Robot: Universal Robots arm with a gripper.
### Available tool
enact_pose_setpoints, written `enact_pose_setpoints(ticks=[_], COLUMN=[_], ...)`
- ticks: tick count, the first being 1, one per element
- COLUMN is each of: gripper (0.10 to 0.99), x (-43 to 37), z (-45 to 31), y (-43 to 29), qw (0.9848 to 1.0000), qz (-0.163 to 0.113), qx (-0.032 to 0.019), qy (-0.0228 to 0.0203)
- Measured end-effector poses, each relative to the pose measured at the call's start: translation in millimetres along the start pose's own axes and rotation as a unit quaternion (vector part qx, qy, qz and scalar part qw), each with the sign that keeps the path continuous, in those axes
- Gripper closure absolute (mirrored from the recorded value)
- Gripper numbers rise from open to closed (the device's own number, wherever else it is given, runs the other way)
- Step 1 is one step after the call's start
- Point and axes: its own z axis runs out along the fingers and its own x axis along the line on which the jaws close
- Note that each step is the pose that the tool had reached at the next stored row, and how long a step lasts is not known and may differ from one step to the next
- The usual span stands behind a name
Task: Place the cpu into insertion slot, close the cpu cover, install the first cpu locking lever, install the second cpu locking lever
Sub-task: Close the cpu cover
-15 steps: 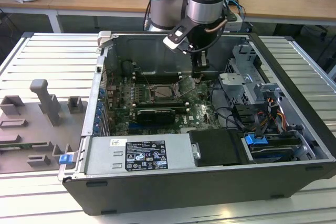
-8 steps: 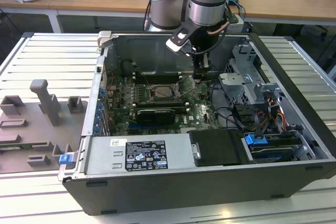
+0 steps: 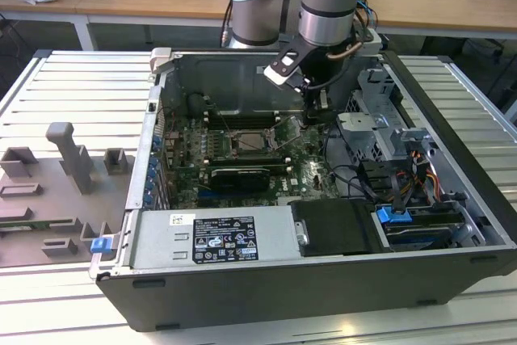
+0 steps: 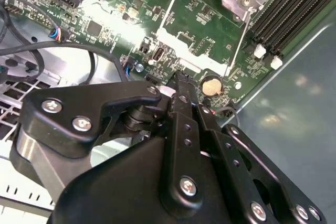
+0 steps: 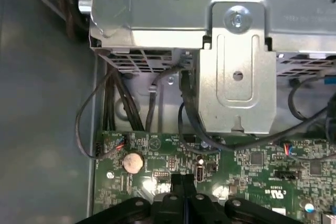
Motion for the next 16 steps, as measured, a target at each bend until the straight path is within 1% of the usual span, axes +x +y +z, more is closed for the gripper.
enact_pose_setpoints(ticks=[3,5,7,8,9,10,13,16], gripper=[0.980,0.980,0.980,0.980,0.980,0.980,0.980,0.980], x=[0.0,0.2,0.3,0.5,0.6,0.7,0.8,0.9], z=[0.6,0.4,-0.1,-0.7,-1.1,-1.2,-1.5,-1.5], y=[-1.3,-5.1,-11.9,-19.1,-24.2,-26.8,-30.3,-31.5], qw=[1.0000,1.0000,1.0000,1.0000,1.0000,1.0000,1.0000,1.0000], qz=[0.000,0.000,0.000,0.000,0.000,0.000,0.000,0.000], qx=[0.0047,0.0048,0.0047,0.0046,0.0046,0.0046,0.0046,0.0046], qy=[0.0000,0.0001,0.0001,0.0001,0.0000,0.0001,0.0001,0.0001])
